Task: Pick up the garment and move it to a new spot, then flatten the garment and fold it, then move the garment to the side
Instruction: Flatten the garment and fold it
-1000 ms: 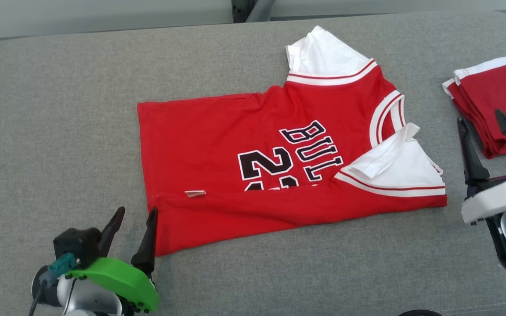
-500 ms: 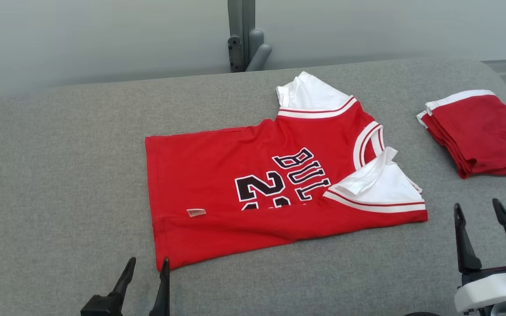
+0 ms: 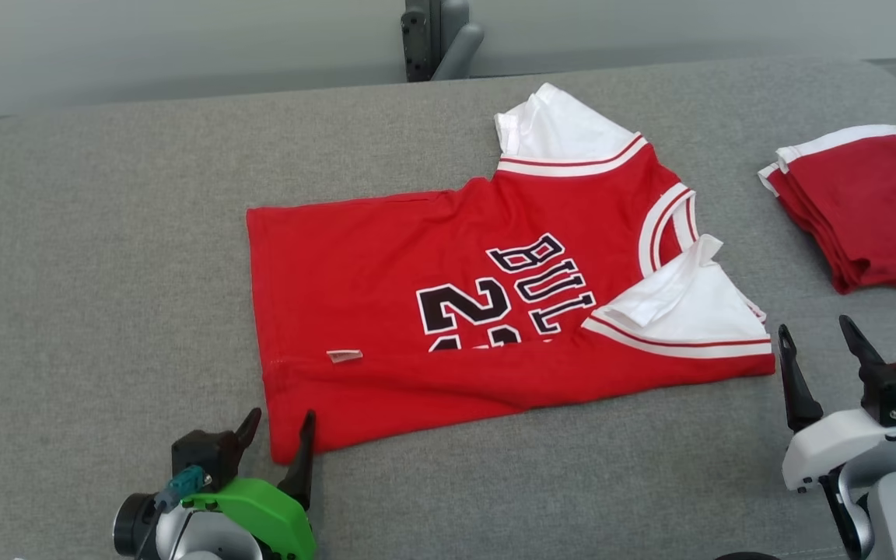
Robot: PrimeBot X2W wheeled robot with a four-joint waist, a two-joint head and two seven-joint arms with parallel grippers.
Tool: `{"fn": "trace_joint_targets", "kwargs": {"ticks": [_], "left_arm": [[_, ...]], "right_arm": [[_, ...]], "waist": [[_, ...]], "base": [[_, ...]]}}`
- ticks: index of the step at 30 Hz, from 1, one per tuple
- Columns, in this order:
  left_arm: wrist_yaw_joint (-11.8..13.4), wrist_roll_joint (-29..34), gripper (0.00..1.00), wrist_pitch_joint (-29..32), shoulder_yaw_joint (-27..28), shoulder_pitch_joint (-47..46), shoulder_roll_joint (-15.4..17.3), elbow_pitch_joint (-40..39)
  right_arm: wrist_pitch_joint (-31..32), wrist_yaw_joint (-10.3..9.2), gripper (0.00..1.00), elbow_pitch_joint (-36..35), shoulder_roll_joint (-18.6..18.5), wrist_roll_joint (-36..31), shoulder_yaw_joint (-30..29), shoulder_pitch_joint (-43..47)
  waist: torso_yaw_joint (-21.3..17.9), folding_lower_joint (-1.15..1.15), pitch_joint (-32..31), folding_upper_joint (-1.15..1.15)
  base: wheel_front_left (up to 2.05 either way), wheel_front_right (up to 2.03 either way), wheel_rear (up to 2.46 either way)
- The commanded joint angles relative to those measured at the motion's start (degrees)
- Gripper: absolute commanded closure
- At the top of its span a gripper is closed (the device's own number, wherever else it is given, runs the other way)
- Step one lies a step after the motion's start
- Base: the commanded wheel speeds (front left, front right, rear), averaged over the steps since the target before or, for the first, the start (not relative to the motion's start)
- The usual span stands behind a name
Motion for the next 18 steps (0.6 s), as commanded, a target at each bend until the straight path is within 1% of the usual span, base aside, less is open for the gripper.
{"fn": "trace_joint_targets", "kwargs": {"ticks": [1,5,11,17,18], "left_arm": [[-0.3,-0.28,0.0,-0.05,0.01,-1.34,0.16,0.55],[-1.16,0.16,0.0,-0.27,-0.44,-3.92,0.47,3.02],[-2.77,-1.07,0.0,0.55,-1.41,-4.96,-0.5,5.14],[-4.58,-3.77,0.0,3.16,-2.88,-3.32,-1.63,5.25],[-4.95,-4.53,0.21,3.94,-3.17,-2.8,-2.01,5.2]], "right_arm": [[-0.13,-0.03,0.0,1.0,0.16,-0.36,0.08,-1.1],[-0.13,-0.03,0.0,6.12,0.88,-1.16,0.08,-4.35],[0.04,-0.02,0.0,14.89,1.39,-1.25,1.42,-6.72],[0.22,0.0,0.0,17.45,1.46,0.03,2.56,-8.23],[0.22,0.0,0.0,17.55,1.34,0.41,2.79,-8.42]], "waist": [[1.96,0.0,4.13,0.01],[2.79,0.0,6.59,0.01],[4.03,0.0,7.7,0.01],[4.04,0.0,7.29,0.01],[3.97,0.0,7.04,0.01]], "base": [[0.0,0.0,0.0],[0.0,0.0,0.0],[0.0,0.0,0.0],[0.0,0.0,0.0],[0.0,0.0,0.0]]}}
